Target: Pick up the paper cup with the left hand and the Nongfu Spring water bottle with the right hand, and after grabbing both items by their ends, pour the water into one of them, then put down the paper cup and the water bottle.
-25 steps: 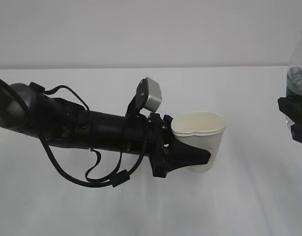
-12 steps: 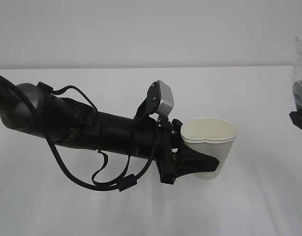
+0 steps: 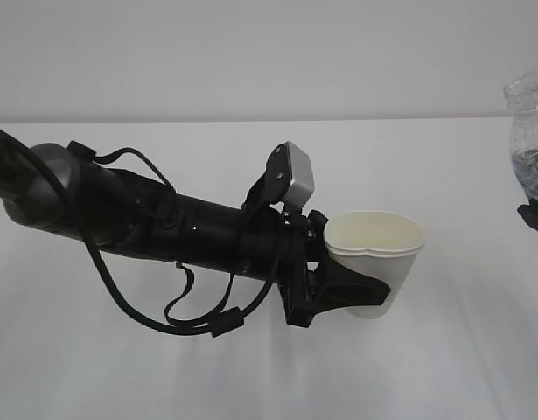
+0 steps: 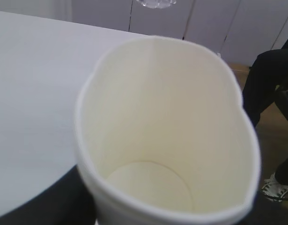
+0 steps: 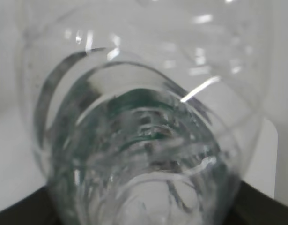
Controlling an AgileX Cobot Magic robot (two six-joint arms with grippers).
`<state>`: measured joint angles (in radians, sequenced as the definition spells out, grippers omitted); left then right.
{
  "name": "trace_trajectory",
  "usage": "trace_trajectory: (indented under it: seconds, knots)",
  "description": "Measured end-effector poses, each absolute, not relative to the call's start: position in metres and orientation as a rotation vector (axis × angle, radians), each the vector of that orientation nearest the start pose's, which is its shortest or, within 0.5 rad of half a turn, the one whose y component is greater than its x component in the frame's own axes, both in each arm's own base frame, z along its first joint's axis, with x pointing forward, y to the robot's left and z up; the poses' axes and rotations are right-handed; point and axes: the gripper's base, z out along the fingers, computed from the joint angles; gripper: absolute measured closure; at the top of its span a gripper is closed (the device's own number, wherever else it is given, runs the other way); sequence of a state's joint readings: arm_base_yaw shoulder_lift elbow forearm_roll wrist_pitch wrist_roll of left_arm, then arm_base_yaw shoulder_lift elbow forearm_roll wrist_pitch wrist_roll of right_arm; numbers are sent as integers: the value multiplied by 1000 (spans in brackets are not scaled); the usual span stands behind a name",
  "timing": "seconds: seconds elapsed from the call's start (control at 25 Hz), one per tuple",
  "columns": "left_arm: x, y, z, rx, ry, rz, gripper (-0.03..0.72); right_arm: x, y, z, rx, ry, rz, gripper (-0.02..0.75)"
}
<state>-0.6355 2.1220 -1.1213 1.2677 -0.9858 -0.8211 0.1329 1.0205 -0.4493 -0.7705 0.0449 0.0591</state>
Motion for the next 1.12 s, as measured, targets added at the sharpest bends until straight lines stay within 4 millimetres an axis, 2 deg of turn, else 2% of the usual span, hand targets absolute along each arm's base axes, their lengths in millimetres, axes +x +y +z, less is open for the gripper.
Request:
trace_trajectory:
  seconds: [0.72, 1.12]
  knots:
    - [263, -311, 133, 1417, 1500, -1220, 279, 195, 19, 241, -1051, 1874, -548, 309]
    - [270, -318, 148, 1415, 1447, -1194, 279, 195, 18, 241, -1128, 1846, -617, 309]
